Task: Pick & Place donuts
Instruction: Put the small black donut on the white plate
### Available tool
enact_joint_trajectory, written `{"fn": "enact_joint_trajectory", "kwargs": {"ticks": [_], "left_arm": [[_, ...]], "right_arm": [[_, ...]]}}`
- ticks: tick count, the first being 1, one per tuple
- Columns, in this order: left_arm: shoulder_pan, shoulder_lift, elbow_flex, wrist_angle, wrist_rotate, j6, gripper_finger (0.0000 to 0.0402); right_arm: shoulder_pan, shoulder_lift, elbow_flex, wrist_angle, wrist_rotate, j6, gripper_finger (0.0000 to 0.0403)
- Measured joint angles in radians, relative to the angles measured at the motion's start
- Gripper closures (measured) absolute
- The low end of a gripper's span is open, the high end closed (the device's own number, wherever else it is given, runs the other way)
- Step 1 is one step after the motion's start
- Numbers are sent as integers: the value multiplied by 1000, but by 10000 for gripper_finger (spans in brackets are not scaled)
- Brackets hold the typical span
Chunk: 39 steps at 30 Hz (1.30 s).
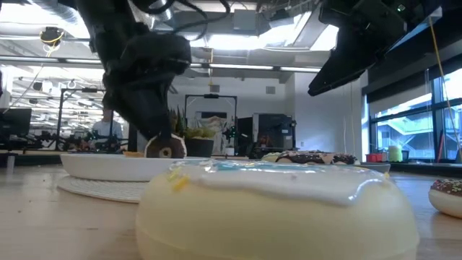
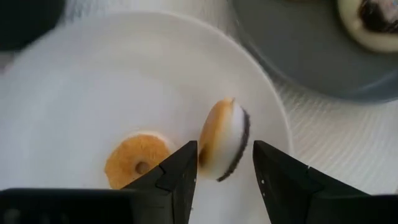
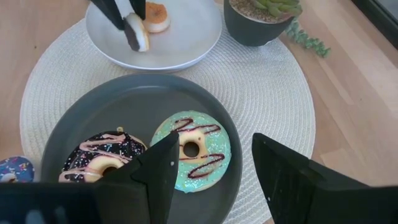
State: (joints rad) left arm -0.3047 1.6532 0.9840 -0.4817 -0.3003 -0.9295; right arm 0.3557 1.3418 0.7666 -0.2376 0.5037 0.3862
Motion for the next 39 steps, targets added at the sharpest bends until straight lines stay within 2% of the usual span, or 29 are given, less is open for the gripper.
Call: {"fn": "enact_joint_trajectory", "kwargs": {"ticks": [8, 13, 15, 20, 33, 39], "left_arm": [[0, -27, 0, -17, -128, 8, 251], [0, -16, 0, -15, -143, 43, 249], [-7, -23, 0, -4, -133, 62, 249], [-31, -20, 1, 28, -19, 103, 251], [-88, -16, 0, 37, -24, 110, 249], [-108, -16, 0, 33, -16, 312, 253]], "right_arm": [[0, 0, 0, -1, 0, -1, 199], [0, 0, 0, -1, 0, -1, 199], [0, 0, 0, -2, 0, -1, 199], [0, 0, 0, -9, 0, -1, 199], [0, 0, 0, -9, 0, -1, 198], [0, 0, 0, -9, 0, -1, 198]]}}
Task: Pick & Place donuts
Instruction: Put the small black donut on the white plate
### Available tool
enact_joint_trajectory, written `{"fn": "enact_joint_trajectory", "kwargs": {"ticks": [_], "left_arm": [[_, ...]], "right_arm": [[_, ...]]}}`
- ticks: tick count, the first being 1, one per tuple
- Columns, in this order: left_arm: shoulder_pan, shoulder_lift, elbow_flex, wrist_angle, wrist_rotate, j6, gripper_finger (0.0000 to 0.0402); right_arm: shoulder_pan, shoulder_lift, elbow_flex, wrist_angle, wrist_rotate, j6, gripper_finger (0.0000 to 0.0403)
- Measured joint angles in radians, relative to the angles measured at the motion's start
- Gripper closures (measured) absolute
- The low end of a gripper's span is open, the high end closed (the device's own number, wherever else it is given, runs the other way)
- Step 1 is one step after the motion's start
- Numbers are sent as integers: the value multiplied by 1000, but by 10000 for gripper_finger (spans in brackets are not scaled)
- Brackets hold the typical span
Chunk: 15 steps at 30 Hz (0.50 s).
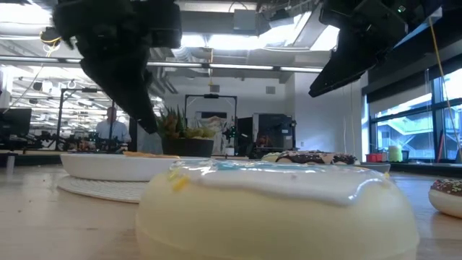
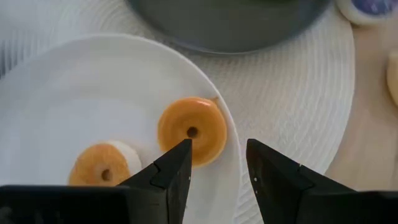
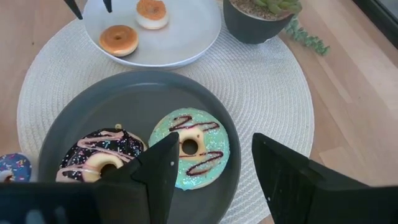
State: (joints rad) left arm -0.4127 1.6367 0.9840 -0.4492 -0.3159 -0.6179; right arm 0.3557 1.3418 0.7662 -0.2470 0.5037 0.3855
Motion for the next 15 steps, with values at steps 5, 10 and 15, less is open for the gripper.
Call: {"fn": "enact_joint_trajectory", "kwargs": {"ticks": [5, 10, 15], "left_arm": [[-6, 0, 0, 1, 0, 160, 253], [-6, 0, 0, 1, 4, 266, 258], [-6, 0, 0, 1, 20, 354, 266]], "right_arm": [[0, 0, 0, 0, 0, 2, 198], [0, 0, 0, 0, 0, 2, 198], [0, 0, 0, 0, 0, 2, 198]]}}
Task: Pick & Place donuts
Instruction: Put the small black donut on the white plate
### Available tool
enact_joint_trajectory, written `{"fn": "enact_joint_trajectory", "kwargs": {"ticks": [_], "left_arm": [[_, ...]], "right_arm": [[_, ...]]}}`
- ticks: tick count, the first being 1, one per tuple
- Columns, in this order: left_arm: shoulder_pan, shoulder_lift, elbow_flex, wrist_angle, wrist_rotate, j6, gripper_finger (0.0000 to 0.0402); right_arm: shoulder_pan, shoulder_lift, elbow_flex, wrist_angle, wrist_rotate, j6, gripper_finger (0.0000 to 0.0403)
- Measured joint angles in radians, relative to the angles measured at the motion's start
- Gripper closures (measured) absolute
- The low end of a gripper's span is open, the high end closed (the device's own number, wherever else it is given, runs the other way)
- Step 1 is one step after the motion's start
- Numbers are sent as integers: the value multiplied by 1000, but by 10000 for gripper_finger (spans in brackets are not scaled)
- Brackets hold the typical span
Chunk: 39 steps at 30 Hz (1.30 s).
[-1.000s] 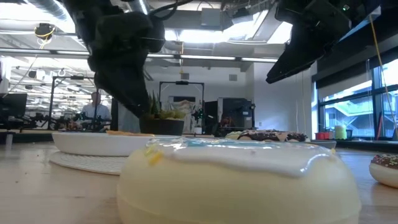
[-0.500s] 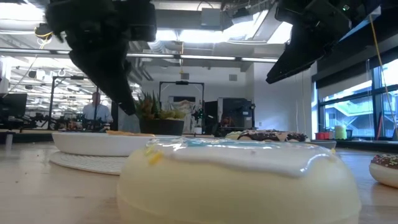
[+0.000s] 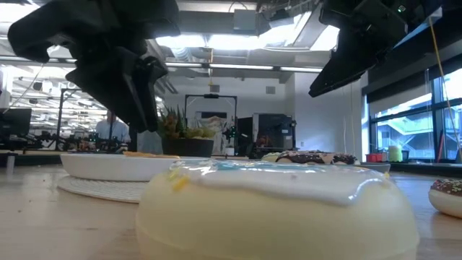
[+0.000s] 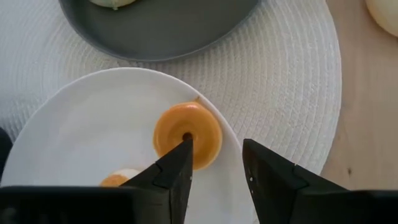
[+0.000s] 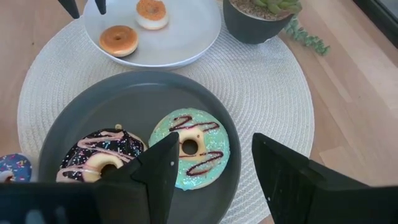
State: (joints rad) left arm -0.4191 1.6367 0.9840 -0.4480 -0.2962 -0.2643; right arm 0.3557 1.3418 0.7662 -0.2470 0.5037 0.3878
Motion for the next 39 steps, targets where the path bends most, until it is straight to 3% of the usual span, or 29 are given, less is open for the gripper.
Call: {"fn": "enact_joint_trajectory", "kwargs": {"ticks": [17, 39], "left_arm": [[2, 0, 0, -5, -47, 16, 297], [2, 41, 0, 6, -61, 44, 299]], "right_arm": [[0, 0, 0, 0, 0, 0, 198], [0, 0, 0, -1, 0, -3, 198]]}}
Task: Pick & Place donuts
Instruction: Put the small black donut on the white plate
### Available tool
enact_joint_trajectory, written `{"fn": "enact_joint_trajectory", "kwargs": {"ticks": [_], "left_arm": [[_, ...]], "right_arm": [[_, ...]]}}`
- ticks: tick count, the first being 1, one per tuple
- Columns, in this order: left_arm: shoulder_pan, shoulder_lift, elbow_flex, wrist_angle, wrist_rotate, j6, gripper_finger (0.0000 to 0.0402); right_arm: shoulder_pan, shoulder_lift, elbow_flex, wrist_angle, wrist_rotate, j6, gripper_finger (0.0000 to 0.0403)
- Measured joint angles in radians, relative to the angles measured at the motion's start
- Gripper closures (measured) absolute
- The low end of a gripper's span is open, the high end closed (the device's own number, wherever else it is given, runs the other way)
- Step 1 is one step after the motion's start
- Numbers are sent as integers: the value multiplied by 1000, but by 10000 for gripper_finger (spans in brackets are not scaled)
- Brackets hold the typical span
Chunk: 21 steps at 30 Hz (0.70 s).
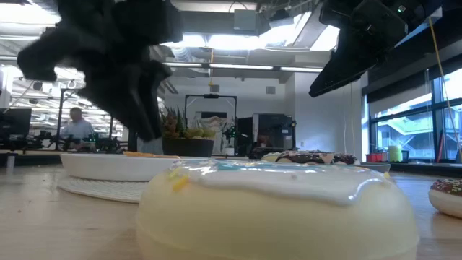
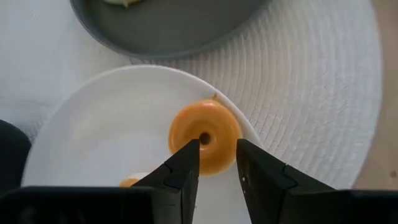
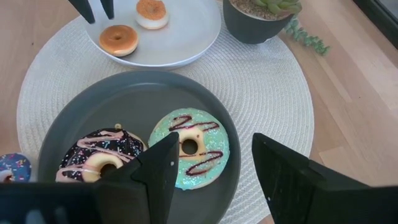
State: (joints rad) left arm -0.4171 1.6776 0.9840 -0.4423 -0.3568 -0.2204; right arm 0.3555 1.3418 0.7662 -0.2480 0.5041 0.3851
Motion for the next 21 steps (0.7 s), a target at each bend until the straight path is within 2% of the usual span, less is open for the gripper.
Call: {"fn": "enact_joint_trajectory", "kwargs": {"ticks": [15, 21], "left_arm": [[0, 38, 0, 6, 8, 7, 307], [0, 61, 0, 32, 8, 65, 309]], "right_arm": [[0, 0, 0, -3, 2, -1, 199], [0, 0, 0, -7, 2, -1, 199]]}}
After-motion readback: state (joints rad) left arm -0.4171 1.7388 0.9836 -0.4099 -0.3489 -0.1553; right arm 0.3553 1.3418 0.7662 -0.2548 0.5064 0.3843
